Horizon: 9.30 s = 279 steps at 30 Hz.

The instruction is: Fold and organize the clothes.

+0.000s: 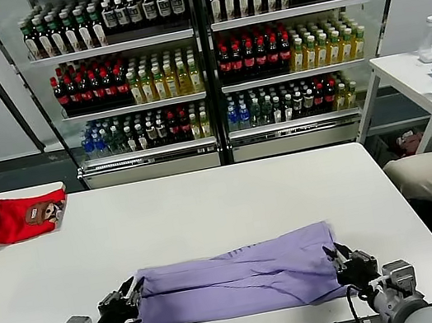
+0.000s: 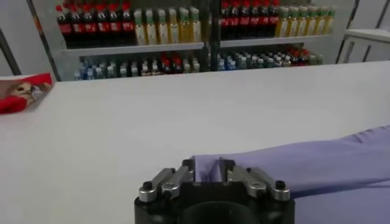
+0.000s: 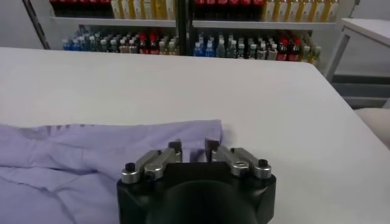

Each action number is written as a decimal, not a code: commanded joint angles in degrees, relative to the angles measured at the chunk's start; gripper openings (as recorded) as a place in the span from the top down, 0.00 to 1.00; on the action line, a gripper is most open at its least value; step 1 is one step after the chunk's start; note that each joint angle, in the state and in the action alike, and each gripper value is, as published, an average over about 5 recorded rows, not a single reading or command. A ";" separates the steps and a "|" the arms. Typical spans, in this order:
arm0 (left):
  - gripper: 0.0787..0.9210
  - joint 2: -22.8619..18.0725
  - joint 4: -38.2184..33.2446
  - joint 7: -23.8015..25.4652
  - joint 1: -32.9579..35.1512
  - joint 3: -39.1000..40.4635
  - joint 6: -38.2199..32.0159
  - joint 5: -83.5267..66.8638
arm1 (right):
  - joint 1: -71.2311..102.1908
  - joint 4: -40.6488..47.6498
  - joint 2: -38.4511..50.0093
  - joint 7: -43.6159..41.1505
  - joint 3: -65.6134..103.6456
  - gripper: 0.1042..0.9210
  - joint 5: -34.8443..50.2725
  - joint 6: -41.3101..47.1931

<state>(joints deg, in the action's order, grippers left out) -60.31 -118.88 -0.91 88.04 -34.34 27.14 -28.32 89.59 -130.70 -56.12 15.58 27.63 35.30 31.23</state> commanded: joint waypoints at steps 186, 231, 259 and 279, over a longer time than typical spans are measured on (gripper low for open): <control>0.93 7.45 -6.31 5.39 2.52 -27.24 6.29 -3.88 | -0.60 -0.54 -2.10 -2.17 -2.08 0.12 -6.43 -3.38; 0.18 -14.39 -1.99 7.52 -4.71 -5.38 -22.56 19.20 | -18.52 8.93 -7.65 -1.72 -15.70 0.12 -4.25 -0.52; 0.12 -17.15 -2.59 5.36 -1.77 -6.18 -21.10 20.32 | -23.44 15.95 -11.74 16.89 -28.34 0.37 11.94 1.89; 0.12 -17.83 -1.08 6.93 -1.70 -6.81 -25.05 20.83 | -22.84 11.46 -4.74 10.13 -15.35 0.97 5.13 -2.83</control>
<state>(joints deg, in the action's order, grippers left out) -78.00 -120.59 4.30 86.18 -40.74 5.37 -7.76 64.96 -117.10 -66.39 27.68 3.38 42.29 30.03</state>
